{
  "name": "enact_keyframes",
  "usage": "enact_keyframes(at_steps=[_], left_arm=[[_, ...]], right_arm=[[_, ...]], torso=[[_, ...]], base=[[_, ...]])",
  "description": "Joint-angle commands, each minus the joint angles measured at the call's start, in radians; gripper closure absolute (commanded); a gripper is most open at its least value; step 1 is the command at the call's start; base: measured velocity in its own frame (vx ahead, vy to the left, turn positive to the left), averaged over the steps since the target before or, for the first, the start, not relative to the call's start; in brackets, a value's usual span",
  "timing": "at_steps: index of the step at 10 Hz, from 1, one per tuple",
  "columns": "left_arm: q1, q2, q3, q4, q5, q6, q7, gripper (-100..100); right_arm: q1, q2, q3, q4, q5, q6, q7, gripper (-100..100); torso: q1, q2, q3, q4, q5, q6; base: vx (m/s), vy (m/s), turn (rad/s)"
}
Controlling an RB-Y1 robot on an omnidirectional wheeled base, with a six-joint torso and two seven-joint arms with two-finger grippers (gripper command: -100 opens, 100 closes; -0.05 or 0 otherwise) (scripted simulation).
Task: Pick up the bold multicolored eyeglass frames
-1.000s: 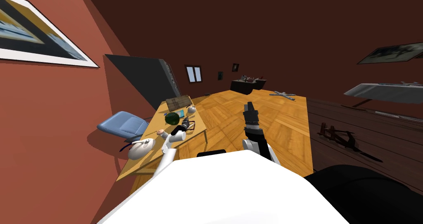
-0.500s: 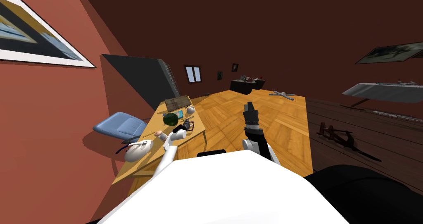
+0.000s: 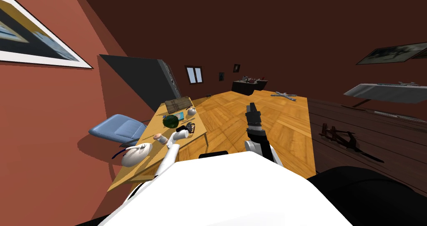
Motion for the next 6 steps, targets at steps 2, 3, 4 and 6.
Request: enact_keyframes(at_steps=[2, 3, 4, 6], left_arm=[[-0.039, 0.005, 0.009, 0.078, 0.001, 0.072, 0.0, -100], [-0.039, 0.005, 0.009, 0.083, 0.001, 0.08, 0.0, -100], [-0.057, 0.009, 0.013, 0.12, 0.003, 0.108, -0.001, -100], [-0.087, 0.019, 0.02, 0.18, 0.006, 0.16, -0.003, -100]], right_arm=[[0.0, 0.0, 0.0, 0.0, 0.0, 0.0, 0.0, 0], [0.0, 0.0, 0.0, 0.0, 0.0, 0.0, 0.0, 0], [0.0, 0.0, 0.0, 0.0, 0.0, 0.0, 0.0, 0], [0.0, 0.0, 0.0, 0.0, 0.0, 0.0, 0.0, 0]], torso=[[0.0, 0.0, 0.0, 0.0, 0.0, 0.0], [0.001, 0.0, 0.0, 0.0, 0.0, 0.0], [0.001, 0.0, 0.0, 0.0, 0.0, 0.0], [0.0, -0.001, 0.0, 0.0, 0.0, 0.0]], base=[[0.039, -0.005, -0.012], [0.037, -0.005, -0.008], [0.037, -0.007, -0.009], [0.06, -0.002, -0.015]])
